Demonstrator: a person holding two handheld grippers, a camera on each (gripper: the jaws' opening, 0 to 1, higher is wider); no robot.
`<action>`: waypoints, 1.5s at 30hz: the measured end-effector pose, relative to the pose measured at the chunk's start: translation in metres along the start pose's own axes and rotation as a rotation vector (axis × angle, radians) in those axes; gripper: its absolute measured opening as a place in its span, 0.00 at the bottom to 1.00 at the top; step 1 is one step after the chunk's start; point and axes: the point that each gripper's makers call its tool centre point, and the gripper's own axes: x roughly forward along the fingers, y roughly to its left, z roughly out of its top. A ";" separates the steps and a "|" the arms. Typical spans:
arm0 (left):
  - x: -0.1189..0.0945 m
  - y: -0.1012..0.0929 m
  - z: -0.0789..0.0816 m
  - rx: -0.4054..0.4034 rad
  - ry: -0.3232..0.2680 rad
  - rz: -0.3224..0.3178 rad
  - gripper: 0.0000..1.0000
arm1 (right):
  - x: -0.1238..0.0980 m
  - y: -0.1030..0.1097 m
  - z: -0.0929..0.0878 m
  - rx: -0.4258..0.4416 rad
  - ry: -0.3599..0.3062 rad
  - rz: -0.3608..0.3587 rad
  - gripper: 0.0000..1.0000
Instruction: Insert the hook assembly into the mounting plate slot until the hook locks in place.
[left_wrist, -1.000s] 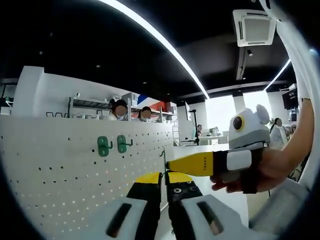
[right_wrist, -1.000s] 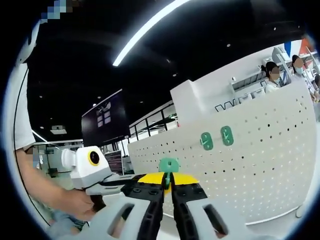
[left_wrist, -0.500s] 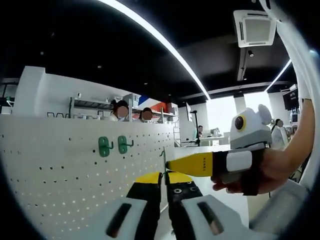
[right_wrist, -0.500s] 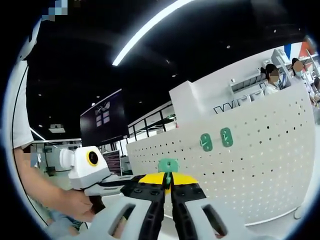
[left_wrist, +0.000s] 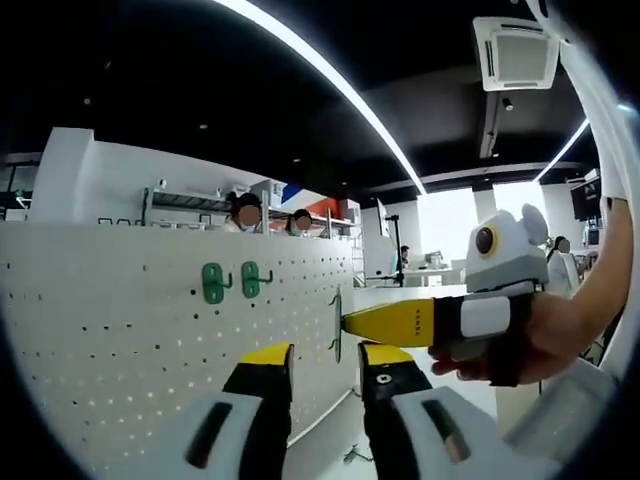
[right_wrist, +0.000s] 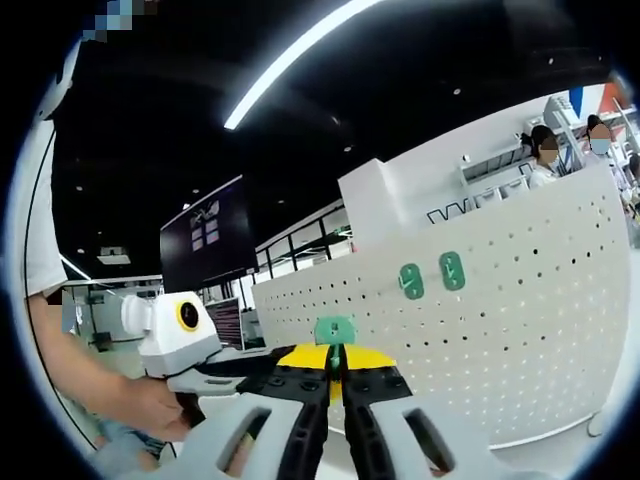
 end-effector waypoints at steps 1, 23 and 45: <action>0.000 0.001 -0.002 -0.006 0.006 0.003 0.43 | 0.000 0.000 0.000 0.001 0.001 0.000 0.01; 0.002 0.006 -0.010 0.048 0.043 0.053 0.93 | -0.001 -0.001 -0.005 0.010 0.021 0.001 0.01; -0.025 0.022 -0.019 0.042 0.071 0.122 0.89 | 0.001 -0.048 0.015 -0.082 0.030 -0.115 0.01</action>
